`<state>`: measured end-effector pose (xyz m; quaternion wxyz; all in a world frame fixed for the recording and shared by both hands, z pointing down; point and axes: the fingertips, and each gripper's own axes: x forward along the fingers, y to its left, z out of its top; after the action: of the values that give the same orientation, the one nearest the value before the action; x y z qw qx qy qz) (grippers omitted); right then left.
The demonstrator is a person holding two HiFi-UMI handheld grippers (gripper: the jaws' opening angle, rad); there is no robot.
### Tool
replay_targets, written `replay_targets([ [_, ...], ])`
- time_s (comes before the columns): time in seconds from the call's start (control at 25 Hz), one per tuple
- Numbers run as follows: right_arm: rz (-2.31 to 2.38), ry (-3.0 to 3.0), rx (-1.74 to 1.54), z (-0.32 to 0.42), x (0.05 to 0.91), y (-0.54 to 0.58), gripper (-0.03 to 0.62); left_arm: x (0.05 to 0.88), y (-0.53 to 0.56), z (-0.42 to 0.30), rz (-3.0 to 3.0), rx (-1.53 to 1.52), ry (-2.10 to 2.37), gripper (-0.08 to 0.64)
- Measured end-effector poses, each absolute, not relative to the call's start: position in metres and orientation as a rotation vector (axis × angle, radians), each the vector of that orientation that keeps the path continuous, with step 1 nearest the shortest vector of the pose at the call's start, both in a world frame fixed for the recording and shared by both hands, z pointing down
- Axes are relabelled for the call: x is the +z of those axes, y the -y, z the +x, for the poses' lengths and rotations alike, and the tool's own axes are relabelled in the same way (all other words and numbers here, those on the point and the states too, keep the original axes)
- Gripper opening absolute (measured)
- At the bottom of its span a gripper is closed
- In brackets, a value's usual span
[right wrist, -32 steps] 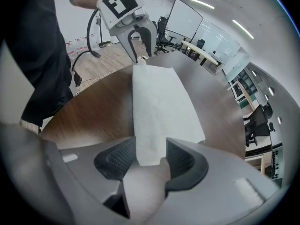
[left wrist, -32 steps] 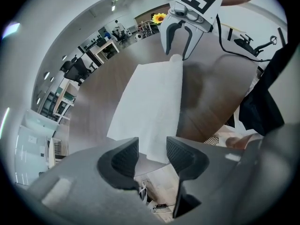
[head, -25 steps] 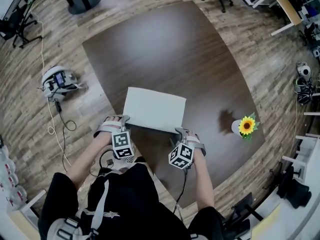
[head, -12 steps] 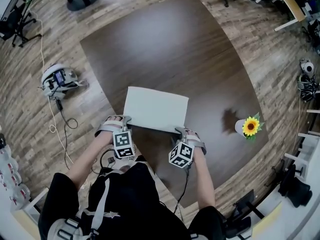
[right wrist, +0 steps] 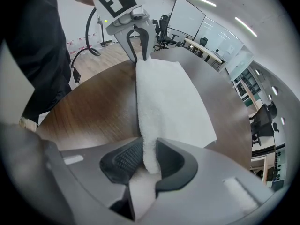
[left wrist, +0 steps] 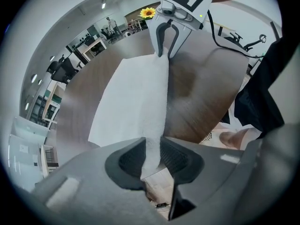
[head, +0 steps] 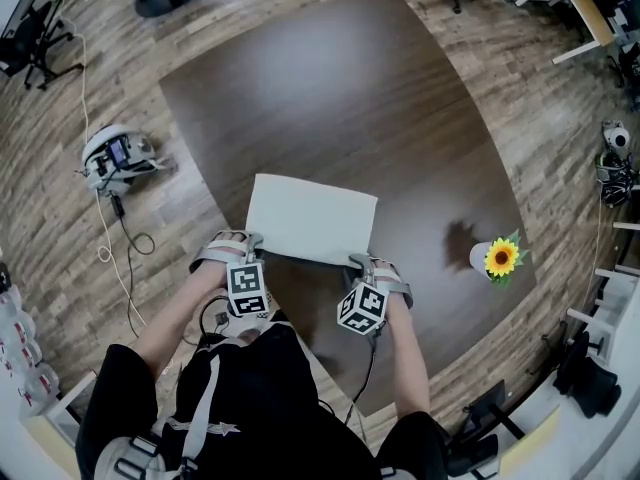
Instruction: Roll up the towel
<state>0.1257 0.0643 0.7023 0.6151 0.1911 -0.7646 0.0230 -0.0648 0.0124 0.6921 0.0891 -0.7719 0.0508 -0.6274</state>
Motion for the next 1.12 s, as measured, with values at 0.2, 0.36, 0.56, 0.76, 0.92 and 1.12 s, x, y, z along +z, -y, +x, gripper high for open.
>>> replay_targets([
  [0.2, 0.45, 1.753, 0.029, 0.124, 0.7, -0.066, 0.066, 0.689, -0.014, -0.067, -2.284, -1.856, -0.177, 0.071],
  [0.36, 0.449, 1.755, 0.03, 0.122, 0.698, -0.075, 0.058, 0.688, -0.023, -0.069, -2.269, -1.862, -0.184, 0.061],
  [0.56, 0.423, 1.767, 0.05, 0.116, 0.693, -0.097, 0.055, 0.685, -0.042, -0.074, -2.266, -1.877, -0.154, 0.06],
  [0.76, 0.402, 1.779, 0.081, 0.112, 0.692, -0.123, 0.055, 0.686, -0.067, -0.078, -2.276, -1.89, -0.123, 0.06],
  [0.92, 0.405, 1.779, 0.099, 0.109, 0.693, -0.135, 0.055, 0.686, -0.076, -0.081, -2.282, -1.892, -0.118, 0.06],
  [1.12, 0.396, 1.77, 0.133, 0.108, 0.691, -0.135, 0.057, 0.685, -0.075, -0.081, -2.275, -1.902, -0.106, 0.061],
])
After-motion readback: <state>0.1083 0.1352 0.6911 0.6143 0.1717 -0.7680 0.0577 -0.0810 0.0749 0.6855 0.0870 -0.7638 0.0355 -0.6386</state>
